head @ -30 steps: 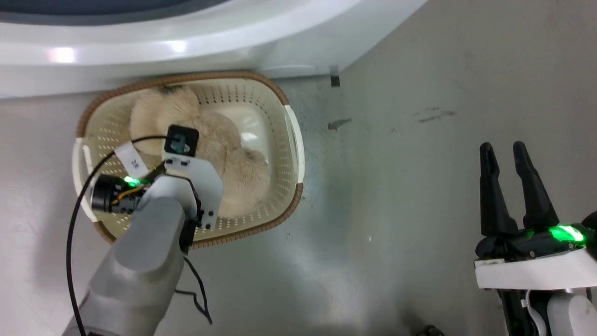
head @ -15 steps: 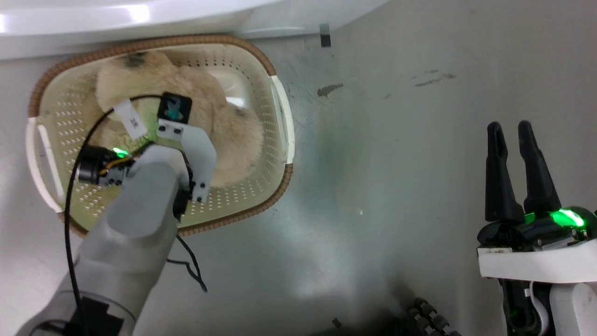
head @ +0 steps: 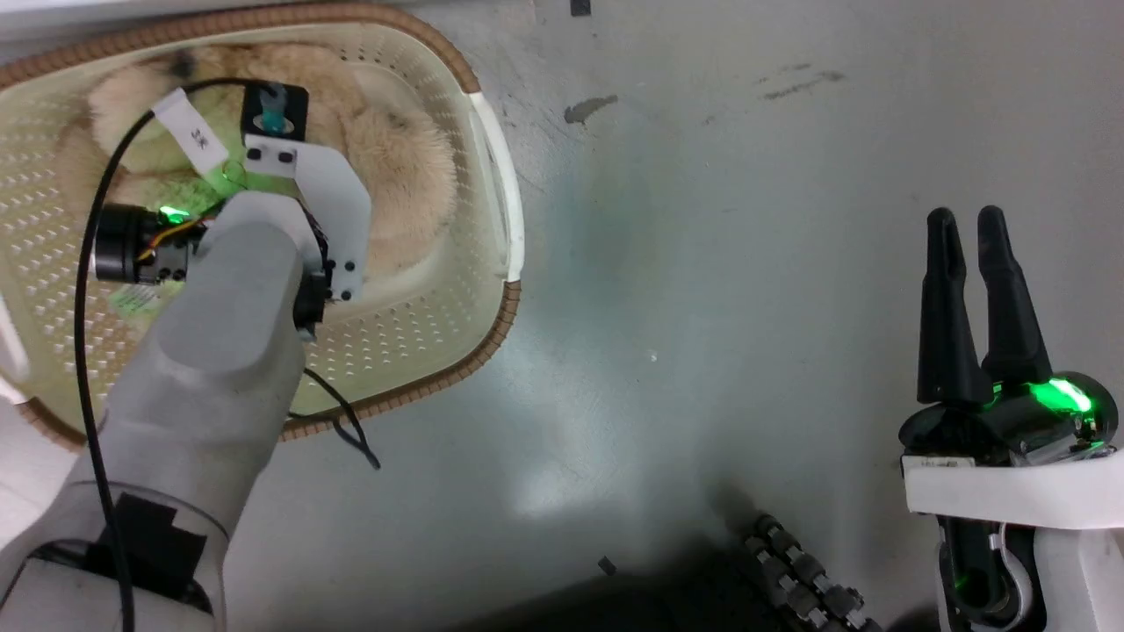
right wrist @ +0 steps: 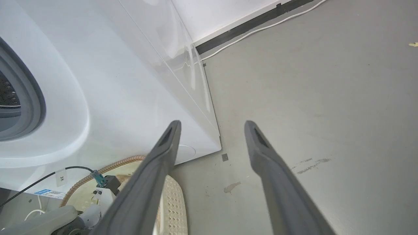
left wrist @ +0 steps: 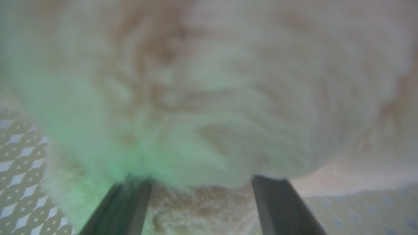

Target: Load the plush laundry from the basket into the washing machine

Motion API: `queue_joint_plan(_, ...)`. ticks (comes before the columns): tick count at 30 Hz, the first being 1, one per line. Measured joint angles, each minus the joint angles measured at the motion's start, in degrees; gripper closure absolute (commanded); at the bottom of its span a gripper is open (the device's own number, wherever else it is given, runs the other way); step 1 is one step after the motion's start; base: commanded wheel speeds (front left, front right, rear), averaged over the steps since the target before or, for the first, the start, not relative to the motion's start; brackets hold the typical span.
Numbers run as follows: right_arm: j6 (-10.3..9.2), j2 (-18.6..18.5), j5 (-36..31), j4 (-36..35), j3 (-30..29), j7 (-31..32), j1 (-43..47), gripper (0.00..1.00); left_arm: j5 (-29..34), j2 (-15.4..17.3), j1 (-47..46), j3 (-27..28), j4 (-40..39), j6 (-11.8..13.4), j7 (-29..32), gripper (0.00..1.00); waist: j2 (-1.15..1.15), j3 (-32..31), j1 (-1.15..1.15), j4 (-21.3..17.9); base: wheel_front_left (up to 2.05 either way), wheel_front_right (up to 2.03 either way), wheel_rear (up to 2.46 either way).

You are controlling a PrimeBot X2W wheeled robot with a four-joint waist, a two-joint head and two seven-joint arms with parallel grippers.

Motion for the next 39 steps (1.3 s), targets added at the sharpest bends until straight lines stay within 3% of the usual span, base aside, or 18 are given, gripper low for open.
queue_joint_plan(2,0.0,0.0,0.3,-0.1,0.1,-0.1,-0.3,0.0,-0.7,-0.1,-0.8,-0.3,0.5,0.0,1.2,0.0,0.0,0.4,0.0,-0.4,0.0,0.0,0.0)
queue_joint_plan(3,0.0,0.0,0.4,-0.1,0.0,-0.1,-0.3,0.0,-1.0,-0.1,-0.8,-0.3,0.5,-0.1,1.4,1.0,0.0,0.4,0.0,-0.5,0.0,0.0,0.0)
queue_joint_plan(9,0.0,0.0,0.4,0.3,0.4,-0.1,-0.3,0.0,-2.6,-0.4,0.0,-0.3,-0.4,-1.9,-0.4,1.0,0.0,-1.0,0.0,0.3,0.0,0.0,0.0)
queue_joint_plan(17,0.0,0.0,-0.8,1.5,0.1,-0.1,-0.7,0.0,-5.5,-2.7,6.6,0.4,-0.9,-4.8,-8.7,1.0,0.0,-6.1,0.0,1.9,0.0,0.0,0.0)
queue_joint_plan(31,0.0,0.0,-5.9,4.1,-2.1,-0.3,2.1,0.0,-10.9,-9.1,17.1,1.5,-0.7,-11.6,-28.3,1.0,0.0,-22.0,0.0,7.8,0.0,0.0,0.0)
queue_joint_plan(39,0.0,0.0,-8.4,5.7,-2.4,-0.3,7.3,0.0,-14.0,-10.9,23.1,3.0,-1.9,-12.2,-38.6,1.0,0.0,-32.3,-0.02,12.8,0.0,0.0,0.0)
